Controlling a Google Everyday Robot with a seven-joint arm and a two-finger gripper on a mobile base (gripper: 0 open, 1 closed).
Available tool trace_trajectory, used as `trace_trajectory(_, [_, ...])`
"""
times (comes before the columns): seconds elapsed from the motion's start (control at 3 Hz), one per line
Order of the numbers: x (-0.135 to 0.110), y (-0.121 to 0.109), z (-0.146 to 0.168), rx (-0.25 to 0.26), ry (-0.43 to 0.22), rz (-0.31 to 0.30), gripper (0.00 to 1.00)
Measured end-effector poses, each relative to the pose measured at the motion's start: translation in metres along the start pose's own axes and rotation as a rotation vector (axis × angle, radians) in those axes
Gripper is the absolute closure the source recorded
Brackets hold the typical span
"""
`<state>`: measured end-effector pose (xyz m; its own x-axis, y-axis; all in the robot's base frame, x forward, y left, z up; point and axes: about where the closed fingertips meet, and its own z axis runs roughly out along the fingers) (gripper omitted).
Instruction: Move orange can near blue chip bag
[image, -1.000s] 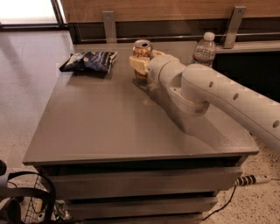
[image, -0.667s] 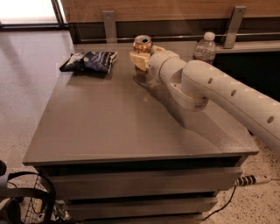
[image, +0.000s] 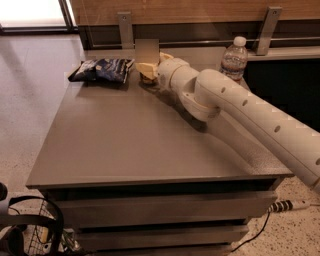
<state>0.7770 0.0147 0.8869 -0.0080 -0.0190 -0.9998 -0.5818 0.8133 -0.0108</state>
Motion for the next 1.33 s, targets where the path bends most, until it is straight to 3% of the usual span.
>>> trace_trajectory(0.33, [0.0100,0.0164,0.0070,-0.032,0.012,0.033,1.00])
trace_trajectory(0.67, [0.0096,0.0184,0.0081,-0.035,0.012,0.034,0.84])
trace_trajectory(1.0, [0.0093,0.0201,0.0091,-0.038,0.011,0.034,0.61])
trace_trajectory(1.33, [0.0088,0.0227,0.0104,-0.042,0.010,0.034,0.30])
